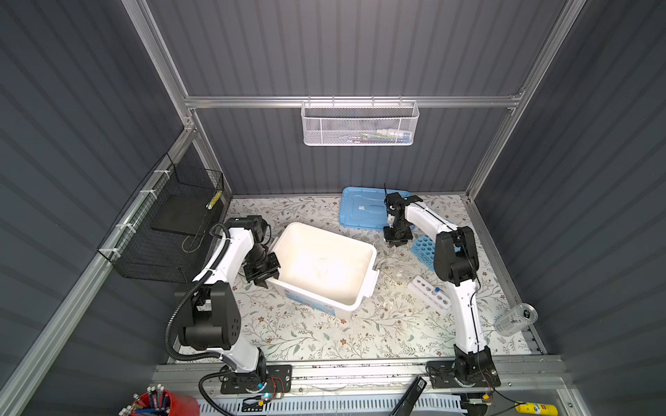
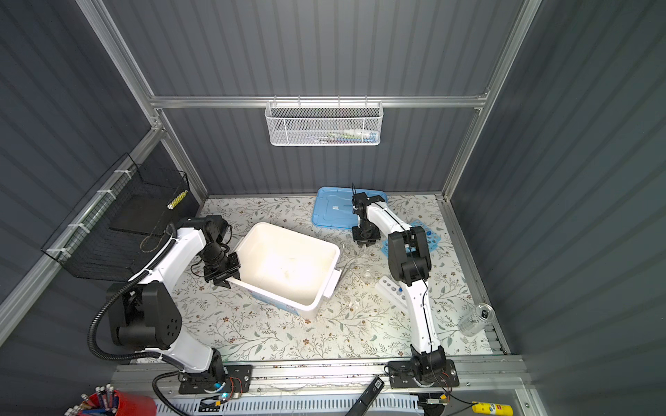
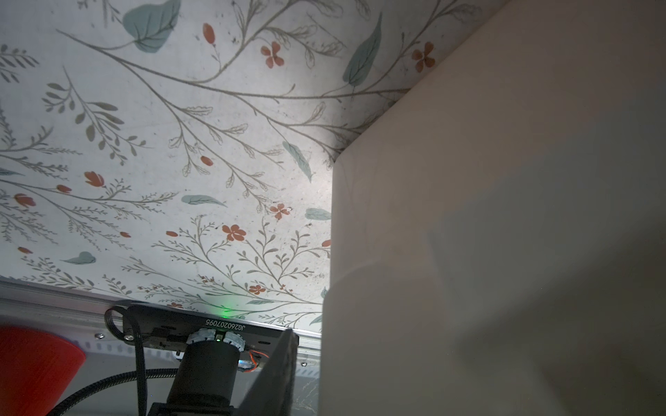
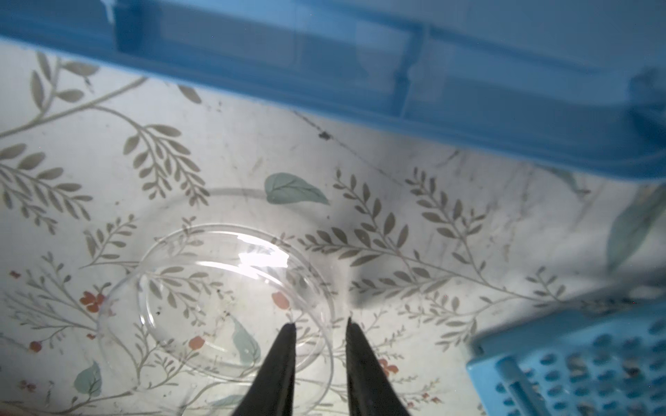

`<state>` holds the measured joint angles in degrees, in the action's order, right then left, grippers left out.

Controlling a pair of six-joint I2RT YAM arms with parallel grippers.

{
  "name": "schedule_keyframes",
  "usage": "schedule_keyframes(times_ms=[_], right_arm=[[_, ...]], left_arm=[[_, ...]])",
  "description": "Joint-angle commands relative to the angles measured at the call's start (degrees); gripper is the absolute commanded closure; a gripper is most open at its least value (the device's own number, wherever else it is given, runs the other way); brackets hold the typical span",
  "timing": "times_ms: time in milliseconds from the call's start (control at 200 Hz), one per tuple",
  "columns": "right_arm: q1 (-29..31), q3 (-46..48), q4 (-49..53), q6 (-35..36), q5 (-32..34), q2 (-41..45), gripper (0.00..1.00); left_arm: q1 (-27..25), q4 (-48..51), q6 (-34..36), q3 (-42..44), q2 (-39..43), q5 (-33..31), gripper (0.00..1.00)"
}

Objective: Organize the chemistry lab equipment

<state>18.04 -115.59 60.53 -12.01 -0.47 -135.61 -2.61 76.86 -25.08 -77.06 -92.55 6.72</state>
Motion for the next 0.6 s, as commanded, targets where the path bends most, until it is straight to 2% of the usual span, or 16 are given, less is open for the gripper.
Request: schedule_keyframes(times_ms=[0, 180, 595], right_arm=[[-0.2, 1.68, -0.24, -0.65, -0.58, -1.19, 0.73], [-0.2, 2.91, -0.76, -0.78, -1.24, -1.19, 0.77], [-0.29, 5.88, -2.51, -1.16, -1.41, -0.02, 0.93]], left_arm=[[0.24, 1.89, 3.06, -2.41, -1.61, -0.3, 0.65], [0.06, 1.59, 6.19, -6.1, -3.38, -0.61, 0.69], [-1.07, 3.75, 15.54, -11.89, -7.99, -2.69, 0.72]])
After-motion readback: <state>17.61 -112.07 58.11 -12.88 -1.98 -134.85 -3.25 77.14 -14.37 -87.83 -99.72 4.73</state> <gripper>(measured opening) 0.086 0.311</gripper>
